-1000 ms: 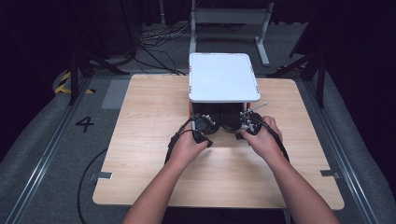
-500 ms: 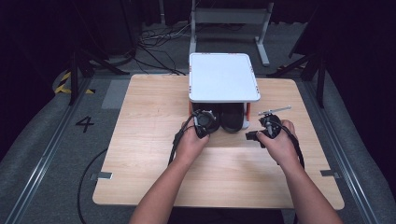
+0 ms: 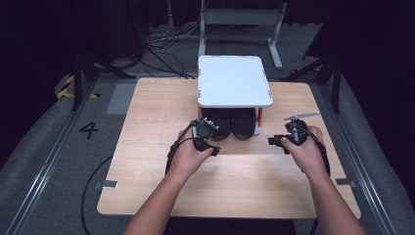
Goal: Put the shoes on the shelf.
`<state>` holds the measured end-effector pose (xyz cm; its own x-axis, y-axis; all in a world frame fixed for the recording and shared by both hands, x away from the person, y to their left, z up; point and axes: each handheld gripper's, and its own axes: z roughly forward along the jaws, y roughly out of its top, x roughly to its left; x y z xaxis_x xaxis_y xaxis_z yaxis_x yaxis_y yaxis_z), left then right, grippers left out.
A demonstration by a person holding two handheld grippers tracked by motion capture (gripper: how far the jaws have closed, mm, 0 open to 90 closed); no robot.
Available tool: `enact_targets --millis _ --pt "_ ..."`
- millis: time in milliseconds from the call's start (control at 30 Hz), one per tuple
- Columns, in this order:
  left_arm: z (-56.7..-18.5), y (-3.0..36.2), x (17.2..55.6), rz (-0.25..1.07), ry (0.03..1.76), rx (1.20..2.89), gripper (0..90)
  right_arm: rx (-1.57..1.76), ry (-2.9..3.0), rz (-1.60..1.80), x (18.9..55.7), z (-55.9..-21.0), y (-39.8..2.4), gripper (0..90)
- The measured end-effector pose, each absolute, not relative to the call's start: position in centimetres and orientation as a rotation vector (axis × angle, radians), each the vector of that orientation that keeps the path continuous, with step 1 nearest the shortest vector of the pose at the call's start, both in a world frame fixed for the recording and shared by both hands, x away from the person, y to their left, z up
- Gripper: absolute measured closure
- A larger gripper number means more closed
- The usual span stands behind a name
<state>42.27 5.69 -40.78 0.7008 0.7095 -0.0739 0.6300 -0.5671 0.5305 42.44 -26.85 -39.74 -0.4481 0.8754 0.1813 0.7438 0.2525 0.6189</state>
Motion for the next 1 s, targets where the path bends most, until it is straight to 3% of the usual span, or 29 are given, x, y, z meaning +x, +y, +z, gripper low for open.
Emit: enact_targets --millis 133,267,667,833,1000 --pt "-39.6 8.3 41.0 0.238 1.018 2.343 32.6 1.442 2.289 1.024 42.1 -39.1 -28.3 52.1" --pt "-38.7 11.0 40.1 0.277 1.034 2.343 29.3 1.397 2.255 1.077 41.6 -38.4 -30.0 46.7" --pt "-38.6 18.1 38.3 0.33 1.12 2.39 19.2 1.241 2.331 1.04 39.7 -38.9 -34.1 40.2" --pt "-39.7 20.5 38.0 0.389 1.266 2.462 18.8 1.152 2.397 0.83 39.8 -40.3 -35.3 35.2" --pt "-41.1 22.1 38.3 0.376 1.301 2.447 18.9 1.188 2.403 0.802 40.5 -41.9 -36.0 32.6"
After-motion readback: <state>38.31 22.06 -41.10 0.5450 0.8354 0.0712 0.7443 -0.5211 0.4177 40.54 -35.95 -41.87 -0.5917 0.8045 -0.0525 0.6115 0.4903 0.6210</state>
